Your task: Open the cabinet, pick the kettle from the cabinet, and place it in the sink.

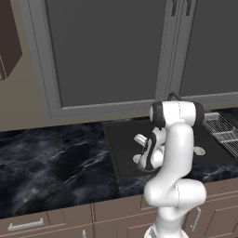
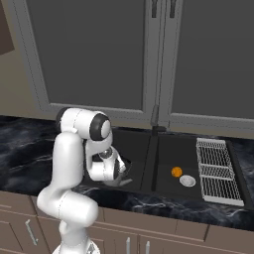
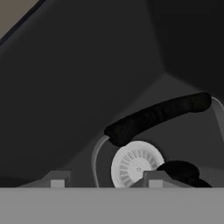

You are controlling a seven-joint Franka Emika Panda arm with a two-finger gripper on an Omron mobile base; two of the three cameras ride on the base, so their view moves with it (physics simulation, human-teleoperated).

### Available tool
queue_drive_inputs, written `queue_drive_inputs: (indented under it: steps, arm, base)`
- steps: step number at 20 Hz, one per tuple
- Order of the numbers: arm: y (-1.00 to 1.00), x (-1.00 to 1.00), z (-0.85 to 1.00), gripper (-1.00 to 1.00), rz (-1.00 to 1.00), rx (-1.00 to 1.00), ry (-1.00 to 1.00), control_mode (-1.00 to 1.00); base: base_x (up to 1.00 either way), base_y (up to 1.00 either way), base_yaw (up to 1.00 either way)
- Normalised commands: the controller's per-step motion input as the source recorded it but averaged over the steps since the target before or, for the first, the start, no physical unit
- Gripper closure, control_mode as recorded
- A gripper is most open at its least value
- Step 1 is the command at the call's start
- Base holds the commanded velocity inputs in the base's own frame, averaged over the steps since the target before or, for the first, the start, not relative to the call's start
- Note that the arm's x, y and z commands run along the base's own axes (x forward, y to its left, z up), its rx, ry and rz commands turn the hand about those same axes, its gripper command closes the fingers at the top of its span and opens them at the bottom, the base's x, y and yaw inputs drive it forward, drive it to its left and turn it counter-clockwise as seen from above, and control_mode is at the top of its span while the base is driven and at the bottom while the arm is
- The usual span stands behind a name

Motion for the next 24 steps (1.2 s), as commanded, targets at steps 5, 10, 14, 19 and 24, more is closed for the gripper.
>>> queue_drive_inputs:
  steps: [5, 10, 14, 19, 24]
  arm:
    - [0.23, -0.28, -0.18, -1.0, -0.11, 0.0, 0.0, -1.0]
    - [0.39, -0.3, -0.12, -1.0, -0.15, 0.0, 0.01, -1.0]
    - [0.47, -0.33, -0.13, -1.0, -0.14, -0.01, 0.0, -1.0]
    - [0.47, -0.36, -0.14, -1.0, -0.13, -0.02, 0.0, -1.0]
    - [0.34, -0.34, -0.09, -1.0, -0.13, 0.0, 0.03, -1.0]
  base:
    - [0.0, 0.0, 0.0]
    - [0.0, 0.0, 0.0]
    - [0.0, 0.0, 0.0]
    - [0.0, 0.0, 0.0]
    - [0.0, 0.0, 0.0]
